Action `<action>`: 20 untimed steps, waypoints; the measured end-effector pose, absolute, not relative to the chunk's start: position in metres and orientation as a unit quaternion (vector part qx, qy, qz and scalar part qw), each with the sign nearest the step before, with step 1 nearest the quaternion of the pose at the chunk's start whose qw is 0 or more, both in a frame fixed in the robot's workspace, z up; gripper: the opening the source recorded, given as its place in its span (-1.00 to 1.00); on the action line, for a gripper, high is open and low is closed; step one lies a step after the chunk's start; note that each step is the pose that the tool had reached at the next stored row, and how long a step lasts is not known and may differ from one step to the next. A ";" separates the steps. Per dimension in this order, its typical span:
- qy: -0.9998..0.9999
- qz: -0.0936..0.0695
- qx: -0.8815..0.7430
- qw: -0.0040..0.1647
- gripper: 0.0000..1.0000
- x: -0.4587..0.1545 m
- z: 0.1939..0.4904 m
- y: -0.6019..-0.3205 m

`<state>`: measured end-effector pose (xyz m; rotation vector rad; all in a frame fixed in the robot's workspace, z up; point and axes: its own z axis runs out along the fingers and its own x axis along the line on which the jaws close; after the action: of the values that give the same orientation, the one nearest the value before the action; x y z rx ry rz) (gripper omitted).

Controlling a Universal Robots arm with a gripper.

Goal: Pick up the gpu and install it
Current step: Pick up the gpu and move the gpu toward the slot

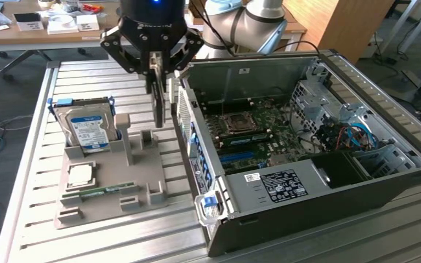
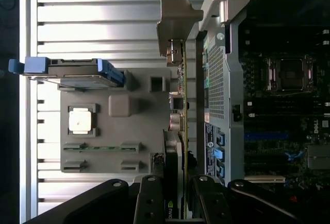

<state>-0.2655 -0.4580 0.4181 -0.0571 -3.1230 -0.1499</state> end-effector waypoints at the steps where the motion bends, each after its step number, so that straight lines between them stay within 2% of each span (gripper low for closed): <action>1: -0.999 -0.048 -0.018 0.007 -0.47 -0.263 0.418 -0.458; 20: -0.998 -0.057 -0.018 0.007 -0.47 -0.203 0.418 -0.458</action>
<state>-0.2034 -0.4580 0.4180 -0.0568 -3.1213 -0.1773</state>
